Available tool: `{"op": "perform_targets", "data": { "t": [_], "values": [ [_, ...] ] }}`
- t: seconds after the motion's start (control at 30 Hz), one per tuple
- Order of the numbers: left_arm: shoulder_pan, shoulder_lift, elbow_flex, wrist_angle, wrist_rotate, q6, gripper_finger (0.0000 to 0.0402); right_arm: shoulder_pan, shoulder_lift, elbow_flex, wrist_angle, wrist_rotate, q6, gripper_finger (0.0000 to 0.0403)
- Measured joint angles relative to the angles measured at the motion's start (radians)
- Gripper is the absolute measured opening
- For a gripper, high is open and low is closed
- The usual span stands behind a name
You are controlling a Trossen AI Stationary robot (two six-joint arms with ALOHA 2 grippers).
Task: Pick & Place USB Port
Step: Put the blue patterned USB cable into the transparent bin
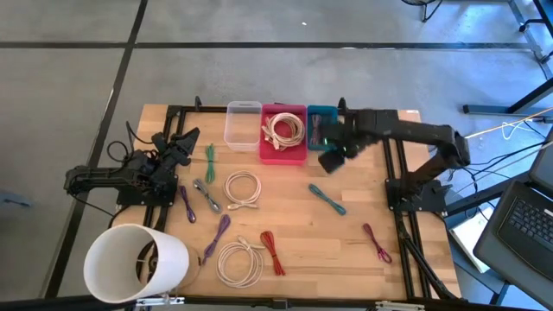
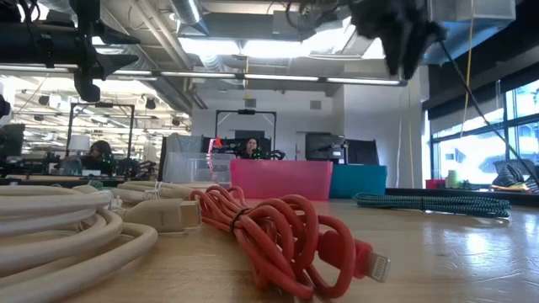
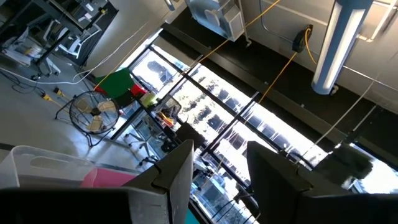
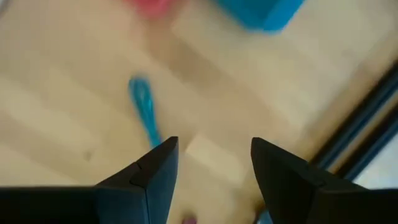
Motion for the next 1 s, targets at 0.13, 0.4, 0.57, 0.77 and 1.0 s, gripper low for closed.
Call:
{"op": "perform_targets", "data": {
  "t": [0.13, 0.4, 0.57, 0.77, 1.0],
  "values": [
    [0.000, 0.000, 0.000, 0.000, 0.000, 0.000, 0.0143, 0.180, -0.006, -0.016, -0.022, -0.003, 0.173, 0.0204],
    [0.000, 0.000, 0.000, 0.000, 0.000, 0.000, 0.0143, 0.391, -0.001, -0.192, 0.114, -0.054, 0.362, 0.0204],
    [0.000, 0.000, 0.000, 0.000, 0.000, 0.000, 0.0143, 0.364, -0.001, -0.338, 0.294, -0.080, 0.266, 0.0204],
    [0.000, 0.000, 0.000, 0.000, 0.000, 0.000, 0.0143, 0.281, -0.001, -0.505, 0.460, -0.135, 0.101, 0.0204],
    [0.000, 0.000, 0.000, 0.000, 0.000, 0.000, 0.0143, 0.219, -0.001, -0.703, 0.743, -0.271, 0.049, 0.0204]
  ]
}}
